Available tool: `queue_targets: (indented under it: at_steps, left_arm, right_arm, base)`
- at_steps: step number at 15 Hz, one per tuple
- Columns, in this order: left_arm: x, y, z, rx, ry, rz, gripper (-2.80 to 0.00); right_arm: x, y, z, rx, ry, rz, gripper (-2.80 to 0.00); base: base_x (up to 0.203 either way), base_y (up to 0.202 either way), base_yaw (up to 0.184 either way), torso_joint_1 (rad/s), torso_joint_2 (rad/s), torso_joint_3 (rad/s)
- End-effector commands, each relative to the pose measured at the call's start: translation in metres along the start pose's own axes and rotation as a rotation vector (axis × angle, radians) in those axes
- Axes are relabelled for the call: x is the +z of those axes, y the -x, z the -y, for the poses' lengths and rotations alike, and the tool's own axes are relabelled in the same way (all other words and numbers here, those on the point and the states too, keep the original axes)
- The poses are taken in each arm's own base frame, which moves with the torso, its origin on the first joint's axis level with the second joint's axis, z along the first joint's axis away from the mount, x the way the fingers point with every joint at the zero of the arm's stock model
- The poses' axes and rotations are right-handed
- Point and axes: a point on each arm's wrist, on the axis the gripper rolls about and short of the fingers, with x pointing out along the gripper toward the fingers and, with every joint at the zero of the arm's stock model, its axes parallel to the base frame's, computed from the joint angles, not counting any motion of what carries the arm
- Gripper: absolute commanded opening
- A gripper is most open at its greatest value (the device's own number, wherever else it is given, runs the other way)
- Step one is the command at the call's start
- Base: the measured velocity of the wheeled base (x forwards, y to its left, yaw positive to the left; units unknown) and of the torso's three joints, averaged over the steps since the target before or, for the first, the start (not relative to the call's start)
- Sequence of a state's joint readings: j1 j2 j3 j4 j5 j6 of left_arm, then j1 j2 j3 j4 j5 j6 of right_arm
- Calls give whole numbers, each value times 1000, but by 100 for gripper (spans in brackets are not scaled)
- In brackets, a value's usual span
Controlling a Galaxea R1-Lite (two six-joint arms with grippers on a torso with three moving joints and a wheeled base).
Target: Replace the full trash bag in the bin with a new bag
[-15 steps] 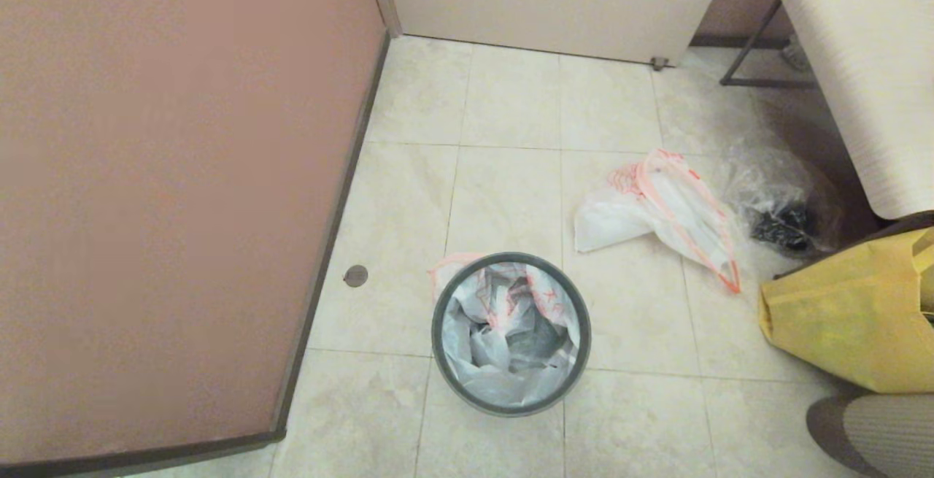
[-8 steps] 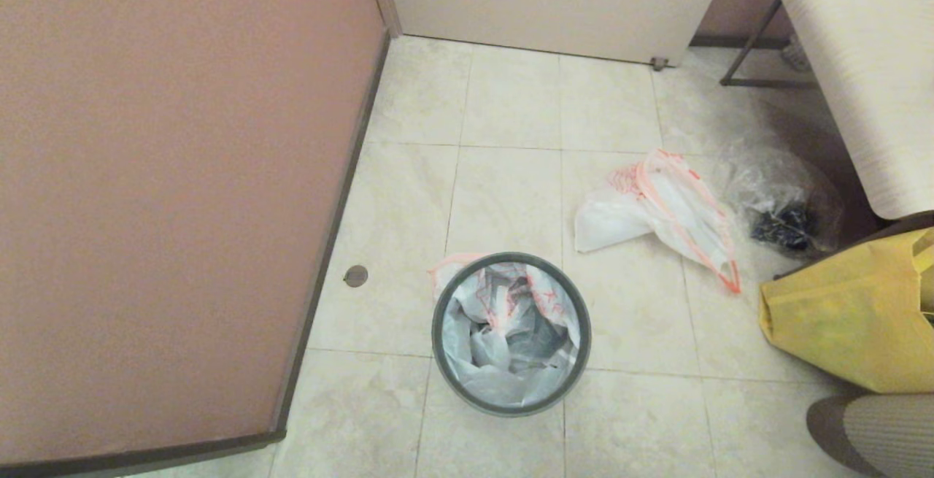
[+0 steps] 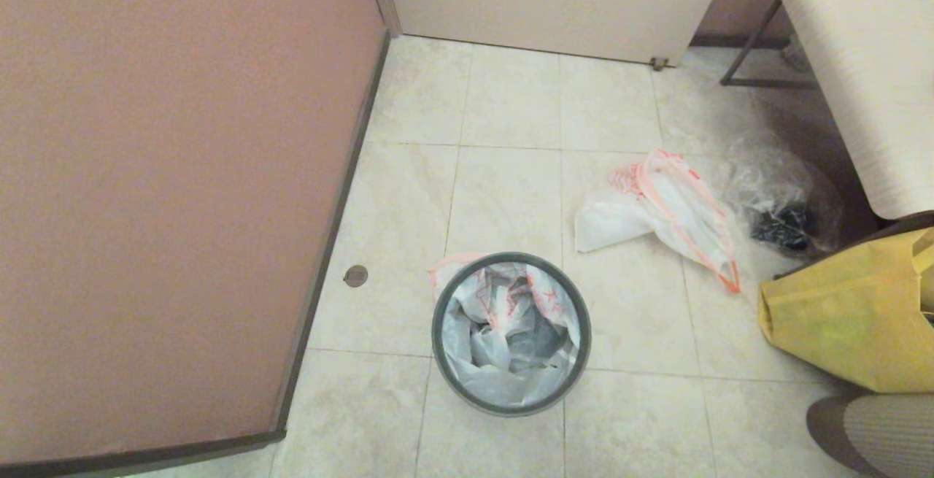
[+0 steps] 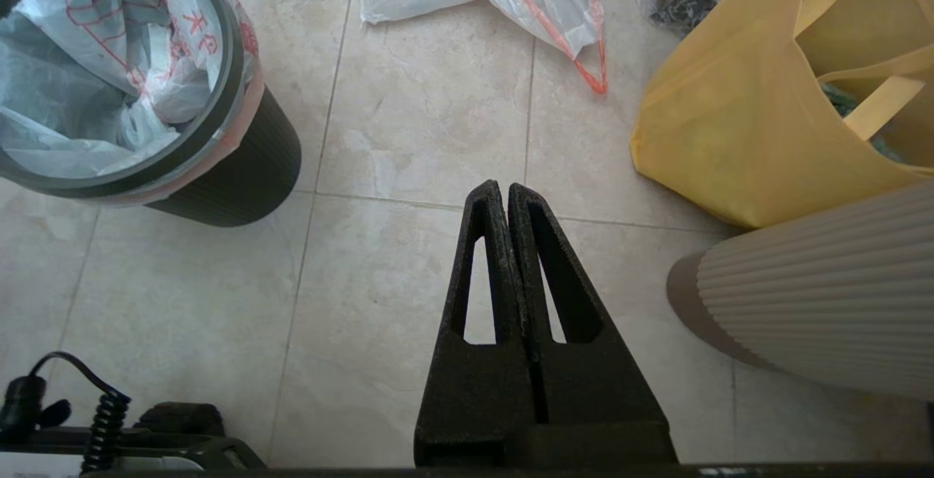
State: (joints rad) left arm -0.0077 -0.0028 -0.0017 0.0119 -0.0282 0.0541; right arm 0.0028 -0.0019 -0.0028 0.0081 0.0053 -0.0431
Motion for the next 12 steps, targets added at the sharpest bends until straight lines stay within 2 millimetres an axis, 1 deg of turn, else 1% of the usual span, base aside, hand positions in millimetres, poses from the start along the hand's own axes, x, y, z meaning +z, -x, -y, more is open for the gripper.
queue_targets:
  at_steps: [1,8,12]
  left_arm:
    - [0,0,0,0,1,-3,-280]
    - [0,0,0,0,1,-3,-280]
    - [0,0,0,0,0,-2,-280]
  right_arm:
    - [0,0,0,1,8,-2,-280]
    - [0,0,0,4,20,-1,-280]
    - [0,0,0,1,-11,-2,-280]
  base:
    - [0,0,0,0,0,0]
    - [0,0,0,0,0,0]
    - [0,0,0,0,0,0]
